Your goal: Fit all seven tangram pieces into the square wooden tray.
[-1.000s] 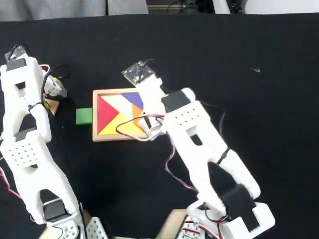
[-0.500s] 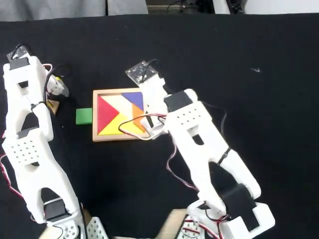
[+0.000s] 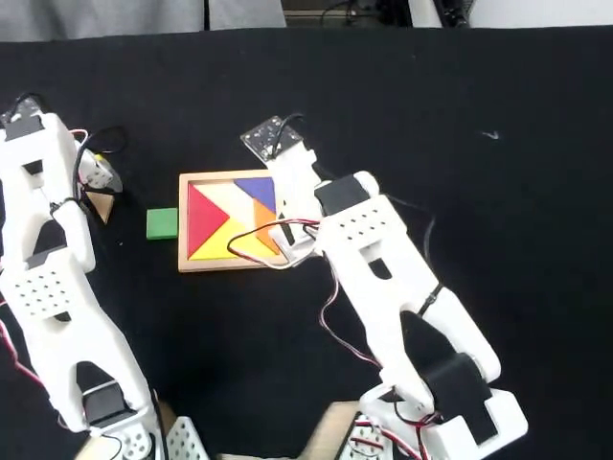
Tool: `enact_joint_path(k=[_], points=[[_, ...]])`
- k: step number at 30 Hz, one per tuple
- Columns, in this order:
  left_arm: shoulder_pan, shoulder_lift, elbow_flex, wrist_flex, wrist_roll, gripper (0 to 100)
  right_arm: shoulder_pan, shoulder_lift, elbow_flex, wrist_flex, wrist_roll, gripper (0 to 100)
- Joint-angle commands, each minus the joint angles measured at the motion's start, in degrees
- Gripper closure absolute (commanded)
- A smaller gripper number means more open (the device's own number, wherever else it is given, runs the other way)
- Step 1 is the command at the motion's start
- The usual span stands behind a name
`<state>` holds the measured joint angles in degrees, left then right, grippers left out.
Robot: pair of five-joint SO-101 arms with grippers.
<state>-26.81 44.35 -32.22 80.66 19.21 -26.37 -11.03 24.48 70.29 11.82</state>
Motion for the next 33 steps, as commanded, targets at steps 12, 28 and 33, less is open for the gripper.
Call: enact_joint_path(k=[12, 28, 33], points=[[1.7, -3.1, -8.8, 7.9, 0.6, 76, 0.6, -2.2, -0.2, -1.2, -0.4, 85.8], [2.6, -2.7, -1.0, 0.4, 2.7, 77, 0.5, -2.2, 1.0, -1.3, -0.4, 85.8], [2.5, -2.7, 1.7, -2.4, 2.7, 77, 0.5, -2.3, 1.2, -1.3, -0.4, 85.8]])
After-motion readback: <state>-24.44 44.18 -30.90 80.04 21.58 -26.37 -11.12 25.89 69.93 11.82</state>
